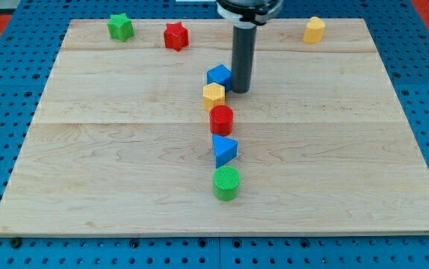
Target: Push the yellow hexagon to the bottom right
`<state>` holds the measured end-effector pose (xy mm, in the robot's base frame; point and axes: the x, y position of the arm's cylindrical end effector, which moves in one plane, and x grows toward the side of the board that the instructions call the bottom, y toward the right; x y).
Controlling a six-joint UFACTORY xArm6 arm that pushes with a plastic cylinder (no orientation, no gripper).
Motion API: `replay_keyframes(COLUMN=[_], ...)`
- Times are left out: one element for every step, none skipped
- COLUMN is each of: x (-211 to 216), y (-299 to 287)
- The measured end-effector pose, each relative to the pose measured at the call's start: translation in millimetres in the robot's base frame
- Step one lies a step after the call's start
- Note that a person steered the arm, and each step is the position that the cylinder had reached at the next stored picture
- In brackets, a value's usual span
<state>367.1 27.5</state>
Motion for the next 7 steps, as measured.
replay_keyframes(x=[-13,-14,0,29,43,49,32], y=[-39,-78,-100,-72,-14,30,9])
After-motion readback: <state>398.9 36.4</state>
